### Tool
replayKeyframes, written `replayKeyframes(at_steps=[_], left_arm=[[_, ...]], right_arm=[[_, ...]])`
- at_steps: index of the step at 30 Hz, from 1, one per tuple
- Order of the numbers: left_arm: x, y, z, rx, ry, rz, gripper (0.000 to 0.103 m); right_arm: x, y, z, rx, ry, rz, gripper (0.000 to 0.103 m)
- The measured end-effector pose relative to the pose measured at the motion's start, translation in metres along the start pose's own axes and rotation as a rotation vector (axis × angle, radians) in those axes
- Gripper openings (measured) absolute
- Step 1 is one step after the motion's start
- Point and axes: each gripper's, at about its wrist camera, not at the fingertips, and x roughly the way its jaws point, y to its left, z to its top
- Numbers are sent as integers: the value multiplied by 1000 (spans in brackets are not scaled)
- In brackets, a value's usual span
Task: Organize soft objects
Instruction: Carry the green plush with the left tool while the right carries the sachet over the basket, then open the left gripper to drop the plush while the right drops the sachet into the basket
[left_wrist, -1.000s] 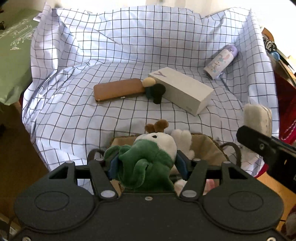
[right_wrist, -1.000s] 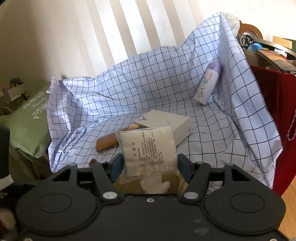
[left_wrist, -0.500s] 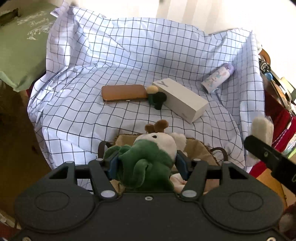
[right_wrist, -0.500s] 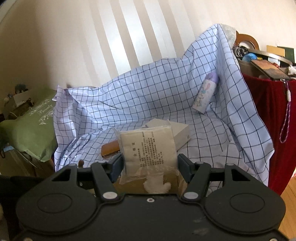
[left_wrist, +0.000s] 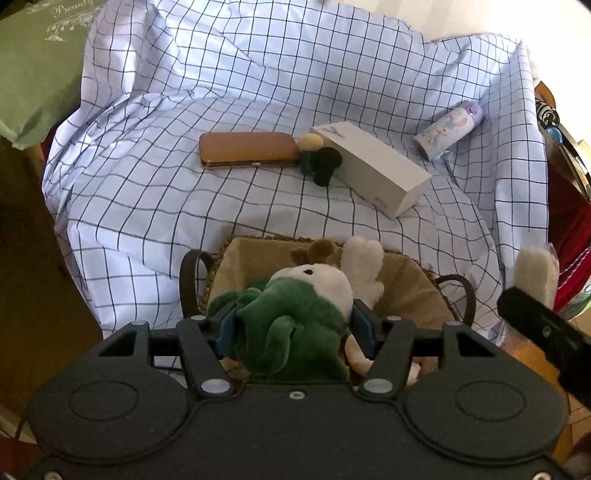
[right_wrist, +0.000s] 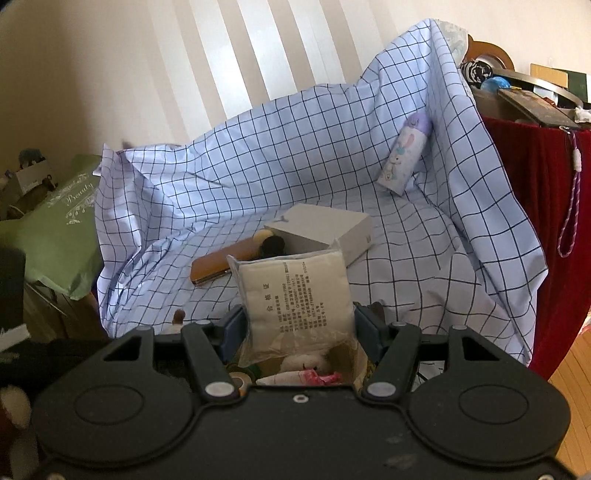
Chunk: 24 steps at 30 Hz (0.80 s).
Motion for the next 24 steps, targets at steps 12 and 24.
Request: replayKeyframes(at_steps=[12, 24], left_arm=[[4, -11, 5, 40, -34, 28, 68], [-6, -10, -6, 56, -49, 130, 68]], right_arm=[[5, -3, 0, 5, 19, -2, 63], [12, -3, 1, 3, 47, -13, 63]])
